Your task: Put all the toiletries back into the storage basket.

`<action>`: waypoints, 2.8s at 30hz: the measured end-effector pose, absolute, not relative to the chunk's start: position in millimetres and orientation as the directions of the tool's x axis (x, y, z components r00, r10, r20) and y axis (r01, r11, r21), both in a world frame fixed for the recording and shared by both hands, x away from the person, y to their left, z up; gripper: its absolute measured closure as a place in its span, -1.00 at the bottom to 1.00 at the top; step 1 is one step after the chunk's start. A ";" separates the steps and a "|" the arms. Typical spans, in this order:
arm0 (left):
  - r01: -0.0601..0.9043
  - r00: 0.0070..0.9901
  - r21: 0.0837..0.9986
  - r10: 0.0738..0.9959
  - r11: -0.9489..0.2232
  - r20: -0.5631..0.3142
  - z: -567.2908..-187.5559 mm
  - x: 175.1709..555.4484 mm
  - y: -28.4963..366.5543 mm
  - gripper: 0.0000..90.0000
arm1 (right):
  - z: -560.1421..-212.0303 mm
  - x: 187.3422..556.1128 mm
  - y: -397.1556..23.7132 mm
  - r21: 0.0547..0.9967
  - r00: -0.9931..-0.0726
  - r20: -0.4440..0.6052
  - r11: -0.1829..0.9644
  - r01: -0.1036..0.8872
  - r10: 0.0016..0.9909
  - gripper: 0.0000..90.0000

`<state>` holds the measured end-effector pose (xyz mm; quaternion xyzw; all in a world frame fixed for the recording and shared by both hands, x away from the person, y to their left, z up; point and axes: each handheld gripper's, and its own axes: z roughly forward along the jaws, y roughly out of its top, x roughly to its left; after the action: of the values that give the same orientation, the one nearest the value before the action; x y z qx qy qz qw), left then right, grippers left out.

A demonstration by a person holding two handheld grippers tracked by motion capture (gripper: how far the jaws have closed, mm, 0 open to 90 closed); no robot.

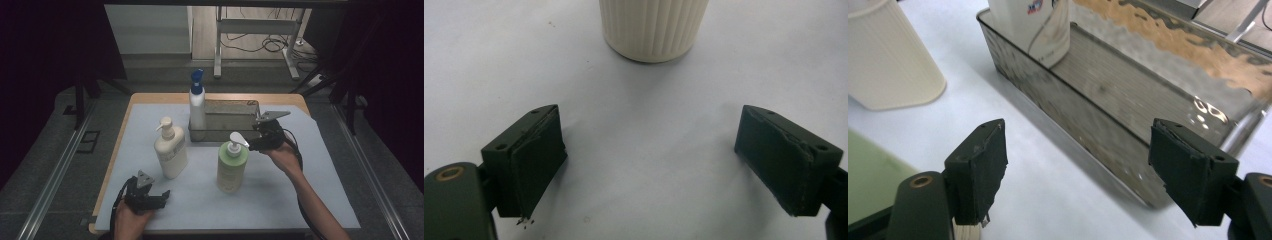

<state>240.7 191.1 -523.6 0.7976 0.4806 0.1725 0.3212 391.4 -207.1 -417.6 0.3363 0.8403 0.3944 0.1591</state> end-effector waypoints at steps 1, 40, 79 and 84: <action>0.656 0.478 0.678 0.877 -0.332 -0.033 -523.6 240.7 191.1 -0.74 | -417.8 389.3 -209.5 0.770 -0.722 -0.005 0.463 0.438 0.691 -0.48; 0.656 0.477 0.680 0.878 -0.328 -0.036 -523.7 240.5 191.0 -0.74 | -440.0 303.3 -250.5 0.782 -0.745 0.032 0.448 0.433 0.666 -0.67; 0.654 0.479 0.680 0.877 -0.332 -0.032 -523.7 240.7 191.1 -0.74 | -440.6 295.4 -172.2 0.787 -0.828 -0.017 0.518 0.335 0.561 -0.96; 0.654 0.479 0.680 0.877 -0.332 -0.032 -523.7 240.7 191.1 -0.74 | -443.0 296.9 -166.4 0.790 -0.828 -0.013 0.513 0.335 0.561 -0.91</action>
<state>240.7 191.1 -523.7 0.7973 0.4801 0.1736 0.3219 296.9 -166.4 -443.0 0.2607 0.8592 0.4191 0.1346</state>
